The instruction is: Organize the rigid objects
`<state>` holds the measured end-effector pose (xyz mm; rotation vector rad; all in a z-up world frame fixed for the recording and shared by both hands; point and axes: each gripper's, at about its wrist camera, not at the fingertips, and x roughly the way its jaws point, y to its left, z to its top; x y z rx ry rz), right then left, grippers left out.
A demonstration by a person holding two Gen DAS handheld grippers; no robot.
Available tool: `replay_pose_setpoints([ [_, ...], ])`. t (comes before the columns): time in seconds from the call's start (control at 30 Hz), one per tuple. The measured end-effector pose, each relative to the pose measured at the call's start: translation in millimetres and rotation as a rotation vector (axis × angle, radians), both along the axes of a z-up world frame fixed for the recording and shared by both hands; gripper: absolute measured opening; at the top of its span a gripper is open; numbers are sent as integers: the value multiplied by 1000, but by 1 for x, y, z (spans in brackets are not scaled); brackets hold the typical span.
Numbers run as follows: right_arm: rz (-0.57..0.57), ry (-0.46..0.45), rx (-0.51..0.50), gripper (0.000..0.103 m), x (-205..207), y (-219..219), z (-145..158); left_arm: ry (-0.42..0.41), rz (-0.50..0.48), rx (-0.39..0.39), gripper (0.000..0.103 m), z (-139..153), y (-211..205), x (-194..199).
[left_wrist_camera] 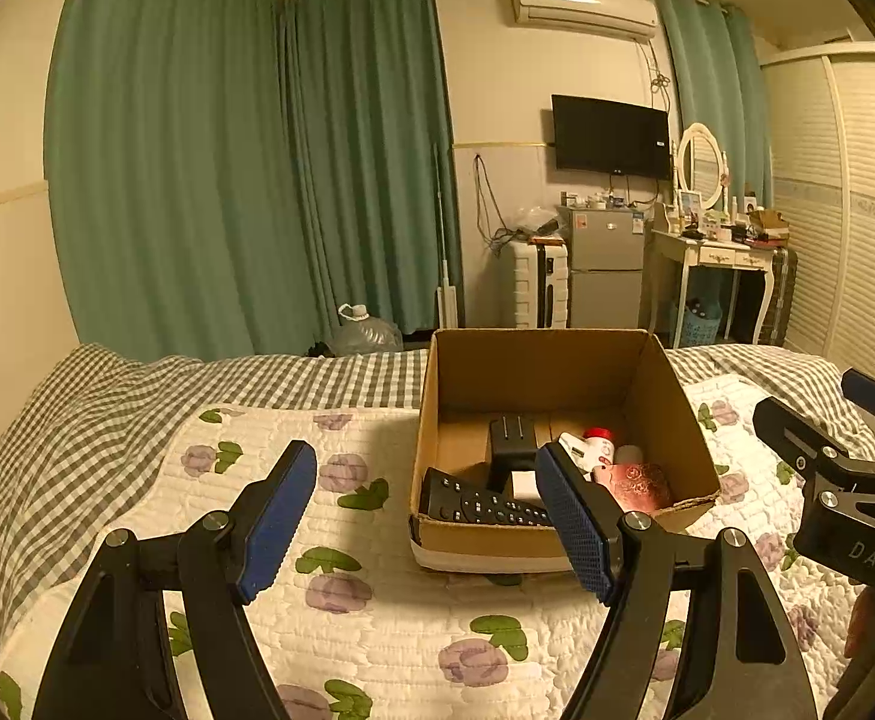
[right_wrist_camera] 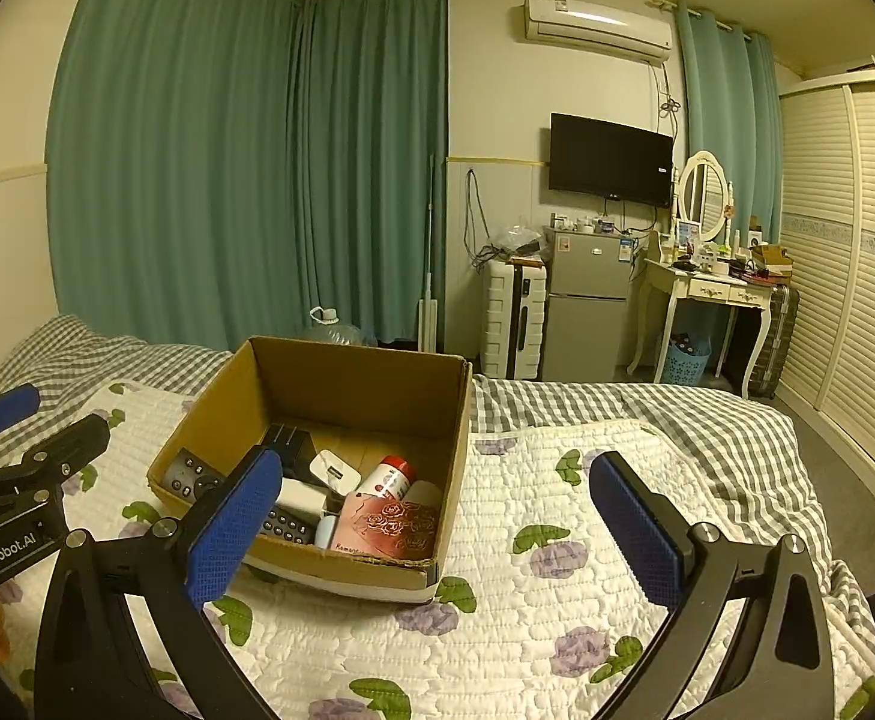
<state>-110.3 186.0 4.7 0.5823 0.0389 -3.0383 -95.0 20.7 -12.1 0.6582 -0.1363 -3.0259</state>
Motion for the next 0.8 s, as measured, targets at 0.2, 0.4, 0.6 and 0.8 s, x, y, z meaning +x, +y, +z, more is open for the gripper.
replay_pose_setpoints([
  [0.2,1,-7,3,103,0,-1,-1,-9,-2,-23,78,-2,3,-1],
  [0.4,2,-12,3,103,0,-2,-1,-10,-2,-26,78,-3,3,-2],
  [0.6,0,-20,2,103,-1,-3,-2,-32,-9,-21,78,-6,3,-4],
  [0.8,-4,-19,1,103,-1,-4,-2,-29,-4,-19,78,-5,1,-4],
])
